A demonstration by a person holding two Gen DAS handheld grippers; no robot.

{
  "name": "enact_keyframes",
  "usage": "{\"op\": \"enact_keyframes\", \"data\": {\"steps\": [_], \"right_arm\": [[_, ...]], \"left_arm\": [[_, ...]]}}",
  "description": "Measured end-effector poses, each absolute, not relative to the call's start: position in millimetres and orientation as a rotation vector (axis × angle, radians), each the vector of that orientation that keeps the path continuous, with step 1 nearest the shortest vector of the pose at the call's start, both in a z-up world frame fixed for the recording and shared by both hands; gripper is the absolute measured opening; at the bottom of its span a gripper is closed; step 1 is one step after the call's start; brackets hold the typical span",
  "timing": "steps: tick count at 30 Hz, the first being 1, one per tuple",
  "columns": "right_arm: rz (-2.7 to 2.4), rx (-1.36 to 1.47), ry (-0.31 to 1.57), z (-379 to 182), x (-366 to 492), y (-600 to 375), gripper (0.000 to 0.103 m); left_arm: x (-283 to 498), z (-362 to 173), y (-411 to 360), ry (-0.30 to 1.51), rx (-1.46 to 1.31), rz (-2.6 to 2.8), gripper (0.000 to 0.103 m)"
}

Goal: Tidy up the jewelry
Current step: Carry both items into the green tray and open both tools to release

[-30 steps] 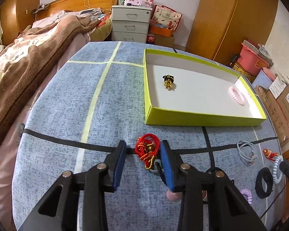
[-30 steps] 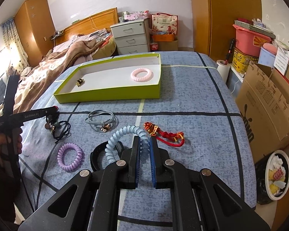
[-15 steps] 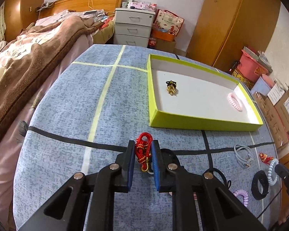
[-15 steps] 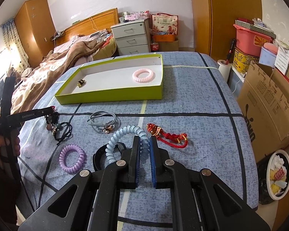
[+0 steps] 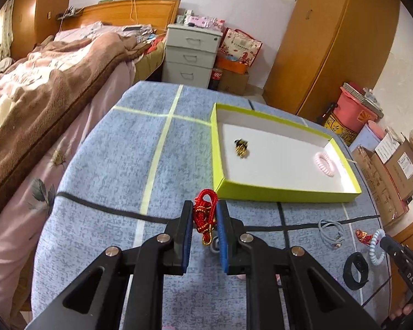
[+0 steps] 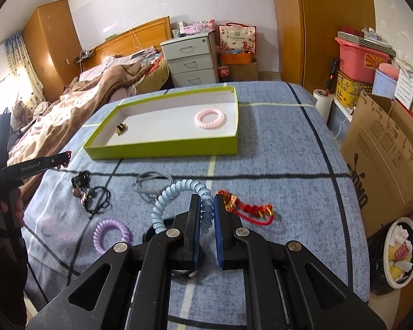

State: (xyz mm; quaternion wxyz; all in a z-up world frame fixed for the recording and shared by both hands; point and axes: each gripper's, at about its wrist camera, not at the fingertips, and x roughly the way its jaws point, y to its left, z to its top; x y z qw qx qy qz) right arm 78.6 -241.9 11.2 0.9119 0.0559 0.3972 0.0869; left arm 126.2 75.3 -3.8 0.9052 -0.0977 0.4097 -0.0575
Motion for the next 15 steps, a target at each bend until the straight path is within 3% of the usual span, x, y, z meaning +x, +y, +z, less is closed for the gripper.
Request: {"op": "enact_keyframes", "data": {"steps": [15], "right_arm": [[0.171,0.1,0.768,43,149,-229,0.01]], "left_arm": [[160,21,39,0.803,-0.14,-0.213,0.017]]}}
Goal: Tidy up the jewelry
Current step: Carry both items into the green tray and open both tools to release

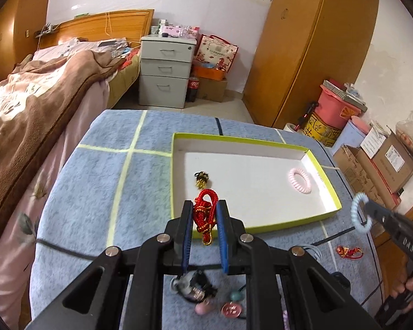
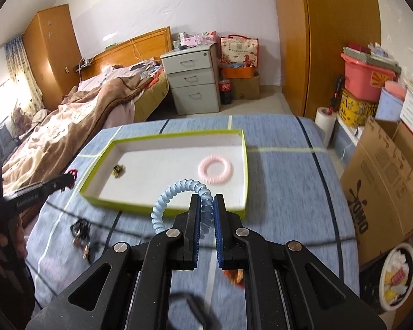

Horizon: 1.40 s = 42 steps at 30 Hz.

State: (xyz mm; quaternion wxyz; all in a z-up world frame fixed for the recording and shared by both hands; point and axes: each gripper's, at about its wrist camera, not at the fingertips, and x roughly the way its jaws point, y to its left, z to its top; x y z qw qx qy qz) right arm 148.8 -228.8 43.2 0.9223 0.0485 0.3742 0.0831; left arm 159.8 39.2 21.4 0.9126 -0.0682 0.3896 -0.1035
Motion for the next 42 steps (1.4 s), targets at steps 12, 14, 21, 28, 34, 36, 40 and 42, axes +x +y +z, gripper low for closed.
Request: {"op": "enact_keyframes", "data": {"steps": [12,14,21,28,34,36,40,42], "right_arm": [[0.158,0.105,0.836,24,231,-219,0.01],[0.157,0.107,0.854,16,243,-215,0.01],[0.173,0.096,0.892,-1,267,-205,0.01],[0.186,0.088,0.932,-12,285,-200,0.01],[0.184,0.072,0.95,-19,289,-199,0.01],[0.187,0.072,0.954,-20,291,-198,0.01],[0.189,0.074,0.957,-22,292,-199,0.01],[0.191,0.073,0.96,-22,292,-198,0.01]], "left_arm": [[193,8,9,0.831,-0.092,-0.261,0.018],[197,1,7,0.849,-0.089,-0.26,0.018],[206,-15,3,0.886,-0.078,-0.248,0.018],[209,-24,-2,0.907,-0.071,-0.26,0.018],[214,-28,2,0.921,-0.08,-0.248,0.018],[214,-28,2,0.923,-0.083,-0.249,0.018],[214,-27,3,0.923,-0.087,-0.243,0.018],[214,-27,3,0.924,-0.087,-0.242,0.018]]}}
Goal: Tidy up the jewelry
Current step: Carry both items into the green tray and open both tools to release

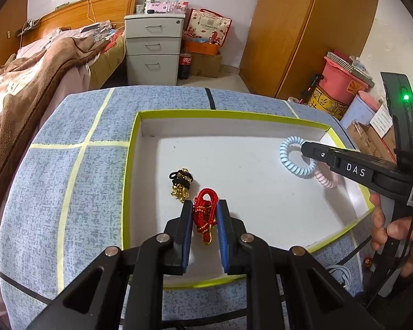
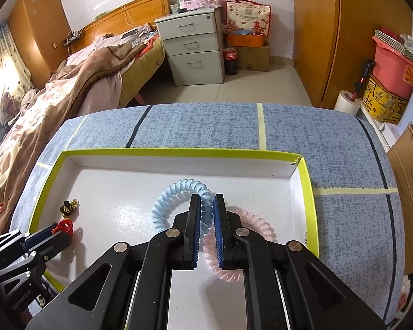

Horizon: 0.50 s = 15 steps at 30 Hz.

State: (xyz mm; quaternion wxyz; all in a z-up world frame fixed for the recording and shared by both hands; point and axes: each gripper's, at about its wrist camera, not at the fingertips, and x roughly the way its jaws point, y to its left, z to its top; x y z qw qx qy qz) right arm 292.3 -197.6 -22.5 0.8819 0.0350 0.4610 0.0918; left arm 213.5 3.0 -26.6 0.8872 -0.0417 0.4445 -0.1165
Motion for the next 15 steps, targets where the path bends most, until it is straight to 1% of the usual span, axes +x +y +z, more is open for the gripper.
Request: {"op": "enact_keyframes", "data": {"steps": [5,6,7,8,10,15], "right_arm": [[0.195,0.072,0.961,-23.3,292.3,-197.3,0.01],[0.199,0.074,0.959,-23.3,292.0,-197.3,0.01],[0.201,0.076,0.959,-23.2,292.3,-197.5,0.012],[0.195,0.074,0.958,-23.2,292.2,-197.8,0.013],[0.19,0.077,0.954,-22.2,292.0,-199.3,0.019],[0.183,0.087,0.947,-18.5,289.8,-202.2,0.022]], "left_arm": [[215.3,-26.3,4.8,0.927,-0.101,-0.25,0.022],[215.4,-26.2,5.4,0.927,-0.103,-0.25,0.026],[215.6,-26.4,6.0,0.926,-0.104,-0.25,0.03],[215.8,-26.6,6.7,0.927,-0.107,-0.25,0.032],[215.6,-26.5,6.9,0.926,-0.107,-0.249,0.033],[212.7,-20.9,7.5,0.908,-0.111,-0.26,0.038]]}}
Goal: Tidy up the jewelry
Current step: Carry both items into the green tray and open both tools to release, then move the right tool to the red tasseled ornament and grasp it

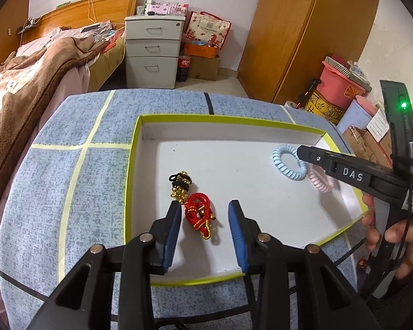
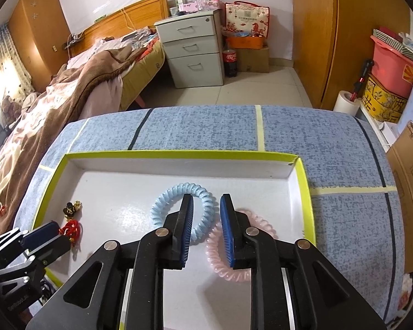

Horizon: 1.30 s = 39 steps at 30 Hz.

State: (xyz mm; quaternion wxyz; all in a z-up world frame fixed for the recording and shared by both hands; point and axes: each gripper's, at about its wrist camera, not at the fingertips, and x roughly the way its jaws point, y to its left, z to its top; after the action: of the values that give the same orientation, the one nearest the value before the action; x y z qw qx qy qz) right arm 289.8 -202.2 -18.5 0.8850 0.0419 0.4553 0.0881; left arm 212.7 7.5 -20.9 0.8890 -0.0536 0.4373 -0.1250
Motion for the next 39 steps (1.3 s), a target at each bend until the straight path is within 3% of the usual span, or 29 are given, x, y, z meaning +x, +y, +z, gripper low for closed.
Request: {"op": "enact_keyframes", "data": {"steps": [2,3,4,10,22,39], "right_arm": [[0.182,0.093,0.945,-17,287,-203,0.027],[0.183,0.098,0.944,-16,286,-204,0.037],[0.186,0.104,0.94,-14,283,-205,0.04],[0.206,0.107,0.909,0,263,-206,0.04],[0.219,0.117,0.85,26,195,-227,0.04],[0.189,0.117,0.883,0,125,-270,0.04]], "left_arm": [[211,-18,8,0.903,-0.113,-0.26,0.039],[210,-17,8,0.9,-0.113,-0.26,0.041],[208,-15,8,0.896,-0.115,-0.261,0.044],[194,-3,11,0.871,-0.119,-0.249,0.051],[145,15,25,0.817,-0.156,-0.255,0.051],[80,10,66,0.781,-0.21,-0.213,0.053]]}}
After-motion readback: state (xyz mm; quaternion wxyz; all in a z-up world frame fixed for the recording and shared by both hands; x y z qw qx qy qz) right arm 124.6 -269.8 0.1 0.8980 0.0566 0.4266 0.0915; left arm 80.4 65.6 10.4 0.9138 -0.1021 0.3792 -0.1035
